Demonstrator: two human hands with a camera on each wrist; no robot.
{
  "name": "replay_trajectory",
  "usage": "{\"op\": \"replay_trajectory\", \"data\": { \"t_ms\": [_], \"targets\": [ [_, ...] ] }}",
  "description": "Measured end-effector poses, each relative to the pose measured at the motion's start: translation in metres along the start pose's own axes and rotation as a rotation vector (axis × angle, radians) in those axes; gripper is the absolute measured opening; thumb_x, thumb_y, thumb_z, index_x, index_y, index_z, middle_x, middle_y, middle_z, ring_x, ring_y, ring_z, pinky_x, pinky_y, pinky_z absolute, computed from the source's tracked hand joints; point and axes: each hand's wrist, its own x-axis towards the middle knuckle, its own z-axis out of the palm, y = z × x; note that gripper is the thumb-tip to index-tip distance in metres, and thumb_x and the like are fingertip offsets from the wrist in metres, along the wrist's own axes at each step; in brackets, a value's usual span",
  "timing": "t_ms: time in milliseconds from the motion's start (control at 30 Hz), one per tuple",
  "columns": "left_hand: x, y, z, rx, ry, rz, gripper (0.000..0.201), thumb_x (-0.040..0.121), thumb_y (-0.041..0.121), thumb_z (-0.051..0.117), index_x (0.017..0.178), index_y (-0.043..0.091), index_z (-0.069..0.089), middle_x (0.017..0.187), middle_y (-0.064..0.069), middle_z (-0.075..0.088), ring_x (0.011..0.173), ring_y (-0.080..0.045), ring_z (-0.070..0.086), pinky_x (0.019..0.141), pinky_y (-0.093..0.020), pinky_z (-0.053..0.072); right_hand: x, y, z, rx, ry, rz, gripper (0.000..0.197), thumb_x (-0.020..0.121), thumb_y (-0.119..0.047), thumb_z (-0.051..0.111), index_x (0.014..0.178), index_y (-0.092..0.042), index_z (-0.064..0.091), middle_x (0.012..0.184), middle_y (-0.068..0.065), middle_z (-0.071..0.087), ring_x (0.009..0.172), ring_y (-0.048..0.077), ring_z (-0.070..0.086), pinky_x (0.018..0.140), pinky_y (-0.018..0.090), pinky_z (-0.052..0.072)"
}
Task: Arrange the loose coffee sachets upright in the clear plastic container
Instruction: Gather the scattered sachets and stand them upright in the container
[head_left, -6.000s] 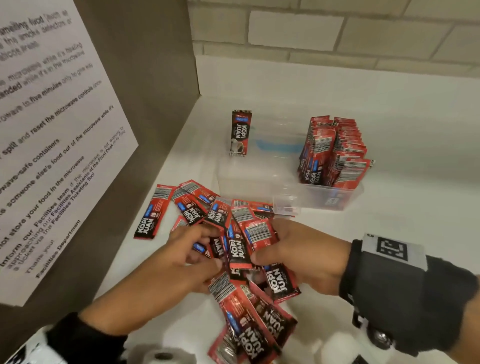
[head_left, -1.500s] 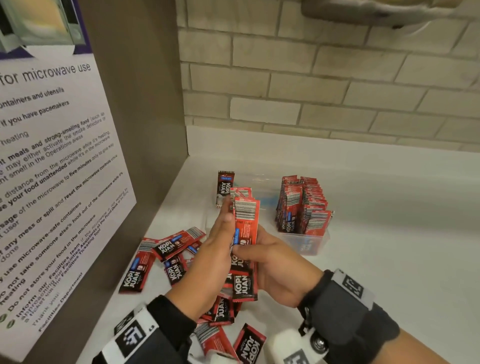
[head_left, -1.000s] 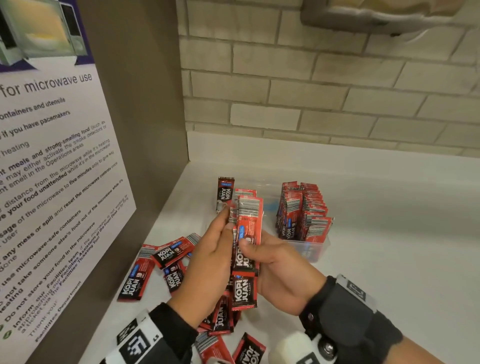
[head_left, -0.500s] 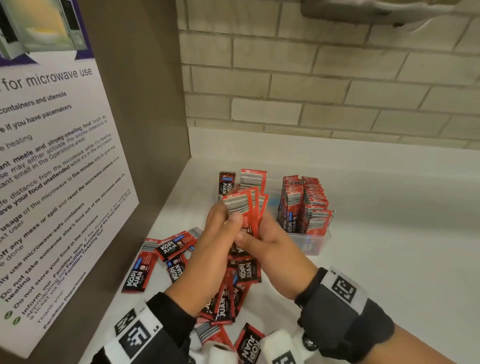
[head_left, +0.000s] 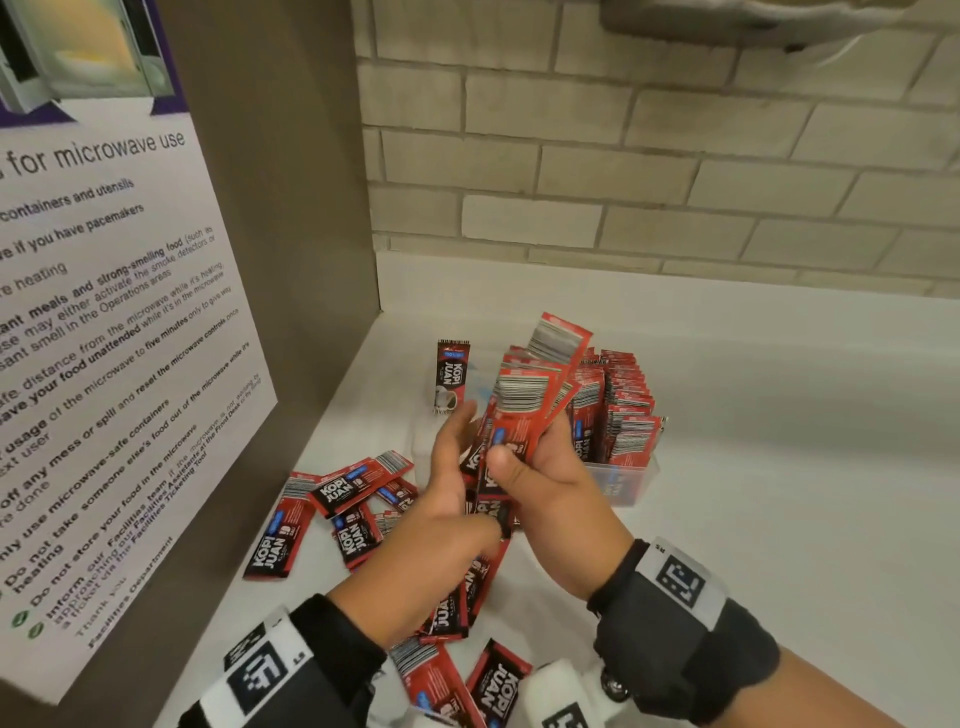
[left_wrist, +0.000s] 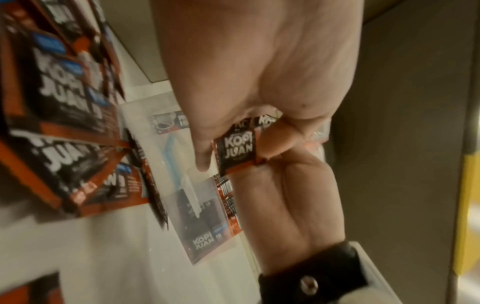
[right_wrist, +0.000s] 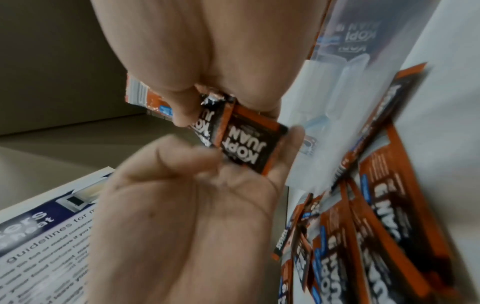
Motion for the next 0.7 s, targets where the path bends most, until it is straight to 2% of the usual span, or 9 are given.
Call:
{"op": "replay_trajectory", "data": {
  "t_ms": [67, 133, 167, 267, 333, 400, 500, 600, 700],
  "targets": [
    [0.002, 0.006, 0.009, 0.053, 0.028, 0.037, 0.094, 0.081, -0.017, 0.046, 0.140, 0.049, 0.014, 0.133, 0.010, 0.047, 0.107, -0.001, 0.057, 0.081, -0.017, 0.049, -0.001, 0.003, 0.004, 0.036, -0.018, 0.042, 0.057, 0.076, -0.009, 0.053, 0.125, -0.032, 0.038, 0.118, -0.009, 0.061, 0.115, 0.008, 0.056, 0.096, 0.027, 0.046],
    [0.007, 0.008, 0.014, 0.025, 0.076, 0.074, 0.073, 0.090, -0.016, 0.039, 0.143, 0.031, 0.022, 0.132, -0.001, 0.050, 0.105, 0.003, 0.056, 0.078, -0.009, 0.049, -0.002, 0.004, 0.005, 0.013, -0.026, 0.073, 0.066, 0.070, -0.005, 0.053, 0.128, -0.033, 0.036, 0.117, -0.011, 0.061, 0.113, 0.006, 0.057, 0.095, 0.026, 0.047],
    [0.008, 0.008, 0.015, 0.038, 0.094, 0.095, 0.066, 0.092, -0.015, 0.039, 0.141, 0.027, 0.028, 0.131, -0.003, 0.052, 0.103, 0.005, 0.058, 0.076, -0.008, 0.049, -0.002, 0.004, 0.005, -0.011, -0.027, 0.080, 0.069, 0.069, -0.005, 0.054, 0.129, -0.035, 0.035, 0.118, -0.012, 0.061, 0.113, 0.005, 0.057, 0.095, 0.025, 0.047],
    [0.008, 0.005, 0.015, 0.001, 0.125, 0.082, 0.072, 0.086, -0.015, 0.050, 0.134, 0.036, 0.031, 0.133, 0.003, 0.051, 0.114, 0.001, 0.055, 0.082, -0.009, 0.048, -0.002, 0.003, 0.005, -0.042, 0.014, 0.082, 0.072, 0.069, -0.004, 0.057, 0.130, -0.034, 0.034, 0.115, -0.009, 0.062, 0.110, 0.006, 0.060, 0.092, 0.025, 0.049],
    [0.006, 0.003, 0.011, 0.021, 0.114, 0.086, 0.083, 0.083, -0.015, 0.054, 0.133, 0.045, 0.027, 0.134, 0.010, 0.049, 0.117, 0.002, 0.053, 0.085, -0.010, 0.048, -0.002, 0.002, 0.004, -0.055, 0.044, 0.063, 0.069, 0.076, 0.005, 0.057, 0.129, -0.032, 0.036, 0.109, -0.009, 0.064, 0.104, 0.005, 0.062, 0.086, 0.021, 0.050],
    [0.006, 0.002, 0.010, 0.044, 0.126, 0.087, 0.087, 0.083, -0.014, 0.056, 0.129, 0.051, 0.024, 0.132, 0.014, 0.049, 0.116, 0.004, 0.052, 0.083, -0.008, 0.047, -0.001, 0.001, 0.004, -0.085, 0.052, 0.054, 0.067, 0.082, 0.015, 0.051, 0.130, -0.030, 0.035, 0.109, -0.010, 0.063, 0.102, 0.002, 0.062, 0.082, 0.017, 0.050],
    [0.008, -0.001, 0.010, 0.117, 0.125, 0.091, 0.080, 0.081, -0.012, 0.059, 0.123, 0.050, 0.028, 0.126, 0.018, 0.050, 0.117, 0.005, 0.050, 0.082, -0.006, 0.046, -0.001, -0.002, 0.005, -0.132, 0.041, 0.066, 0.067, 0.083, 0.016, 0.050, 0.130, -0.030, 0.034, 0.111, -0.012, 0.061, 0.103, 0.000, 0.061, 0.082, 0.016, 0.049],
    [0.008, -0.002, 0.009, 0.147, 0.126, 0.103, 0.076, 0.080, -0.008, 0.064, 0.119, 0.048, 0.030, 0.120, 0.021, 0.052, 0.110, 0.011, 0.053, 0.081, -0.007, 0.047, 0.000, -0.005, 0.004, -0.141, 0.053, 0.056, 0.067, 0.083, 0.017, 0.050, 0.129, -0.029, 0.034, 0.108, -0.011, 0.062, 0.098, -0.002, 0.062, 0.079, 0.014, 0.049],
    [0.009, -0.005, 0.009, 0.138, 0.143, 0.081, 0.075, 0.079, -0.009, 0.064, 0.124, 0.041, 0.032, 0.118, 0.014, 0.056, 0.107, 0.004, 0.057, 0.080, -0.008, 0.049, 0.000, -0.007, 0.004, -0.169, 0.029, 0.062, 0.066, 0.083, 0.016, 0.052, 0.123, -0.033, 0.034, 0.107, -0.014, 0.061, 0.098, -0.004, 0.062, 0.079, 0.013, 0.049]
  ]
}}
